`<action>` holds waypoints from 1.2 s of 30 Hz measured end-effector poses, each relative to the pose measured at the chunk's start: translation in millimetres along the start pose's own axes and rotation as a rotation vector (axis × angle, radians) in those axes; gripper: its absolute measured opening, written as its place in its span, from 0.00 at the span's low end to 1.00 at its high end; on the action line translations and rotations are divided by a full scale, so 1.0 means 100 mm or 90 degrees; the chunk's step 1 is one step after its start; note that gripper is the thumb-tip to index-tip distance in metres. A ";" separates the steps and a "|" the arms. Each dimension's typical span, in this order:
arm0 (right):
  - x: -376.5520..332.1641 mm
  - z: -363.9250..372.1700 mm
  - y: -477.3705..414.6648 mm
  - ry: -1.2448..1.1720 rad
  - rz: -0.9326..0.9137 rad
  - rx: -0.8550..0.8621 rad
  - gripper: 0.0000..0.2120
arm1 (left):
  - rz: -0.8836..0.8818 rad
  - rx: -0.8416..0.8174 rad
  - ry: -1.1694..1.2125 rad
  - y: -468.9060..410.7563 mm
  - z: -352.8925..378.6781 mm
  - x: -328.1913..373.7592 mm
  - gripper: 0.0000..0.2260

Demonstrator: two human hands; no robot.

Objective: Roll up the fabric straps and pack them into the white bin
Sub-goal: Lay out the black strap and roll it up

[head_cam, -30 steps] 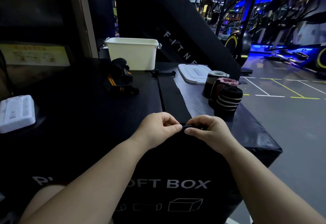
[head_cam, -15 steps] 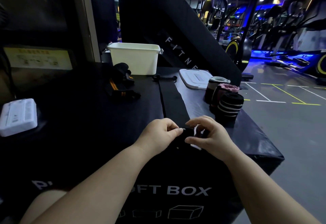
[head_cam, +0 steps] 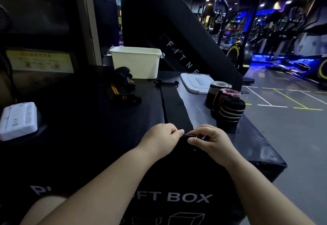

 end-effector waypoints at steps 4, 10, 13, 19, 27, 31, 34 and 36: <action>0.01 0.01 -0.03 0.004 0.001 -0.005 0.13 | 0.086 0.088 0.050 0.04 -0.04 0.01 0.08; 0.04 0.02 -0.07 0.001 0.040 -0.004 0.07 | 0.153 0.026 0.082 0.09 -0.05 -0.01 0.05; 0.07 0.03 -0.08 0.002 0.062 0.002 0.06 | 0.142 0.034 0.086 0.08 -0.05 -0.03 0.05; 0.06 0.04 -0.07 0.015 0.048 0.032 0.07 | 0.092 0.042 0.121 0.02 -0.03 -0.02 0.03; 0.07 0.06 -0.02 -0.028 0.018 0.008 0.17 | 0.025 0.057 0.061 -0.05 -0.06 -0.05 0.11; 0.06 0.05 -0.02 -0.003 0.025 0.004 0.15 | -0.011 0.026 -0.018 -0.07 -0.02 -0.04 0.20; 0.01 0.04 -0.03 0.042 -0.010 -0.004 0.17 | -0.015 0.021 -0.045 -0.06 0.00 -0.01 0.20; 0.00 0.04 -0.03 0.052 -0.013 -0.003 0.18 | -0.010 0.024 -0.056 -0.07 0.00 0.00 0.19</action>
Point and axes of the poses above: each hand's wrist, its own y-axis away from the middle knuckle, its own z-axis out of the palm, x = y × z, the point moved 7 cm from there along -y, towards the middle knuckle, and after that the axes turned 2 degrees about -z, right-handed, at the moved point
